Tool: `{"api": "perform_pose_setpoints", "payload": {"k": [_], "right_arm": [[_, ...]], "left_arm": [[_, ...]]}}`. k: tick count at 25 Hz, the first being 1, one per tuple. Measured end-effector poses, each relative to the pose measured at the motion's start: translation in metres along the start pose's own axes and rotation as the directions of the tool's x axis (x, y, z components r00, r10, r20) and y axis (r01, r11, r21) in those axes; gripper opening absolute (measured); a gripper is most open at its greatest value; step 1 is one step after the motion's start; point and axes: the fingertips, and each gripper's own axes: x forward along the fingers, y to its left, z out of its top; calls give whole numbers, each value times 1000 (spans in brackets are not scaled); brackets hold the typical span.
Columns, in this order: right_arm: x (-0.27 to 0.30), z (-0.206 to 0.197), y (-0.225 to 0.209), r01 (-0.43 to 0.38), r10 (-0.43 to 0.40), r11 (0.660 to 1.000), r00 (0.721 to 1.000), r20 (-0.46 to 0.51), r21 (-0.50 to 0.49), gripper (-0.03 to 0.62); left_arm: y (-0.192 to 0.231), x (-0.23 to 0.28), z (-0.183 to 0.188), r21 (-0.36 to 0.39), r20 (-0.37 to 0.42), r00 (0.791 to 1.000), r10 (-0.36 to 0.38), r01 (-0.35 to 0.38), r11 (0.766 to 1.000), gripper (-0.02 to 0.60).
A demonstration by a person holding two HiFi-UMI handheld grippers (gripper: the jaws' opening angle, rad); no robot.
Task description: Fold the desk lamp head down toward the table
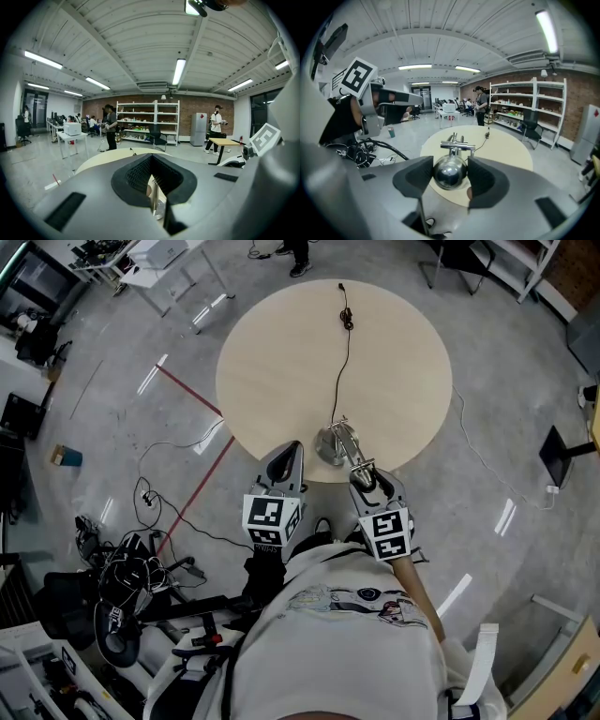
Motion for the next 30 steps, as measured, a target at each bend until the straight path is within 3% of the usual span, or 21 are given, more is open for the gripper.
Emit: {"api": "perform_pose_setpoints", "payload": {"k": [30], "right_arm": [[25, -50, 1, 1, -1, 1000, 995, -97, -6, 233]], "left_arm": [[8, -6, 0, 11, -3, 1000, 25, -25, 1000, 0]]}}
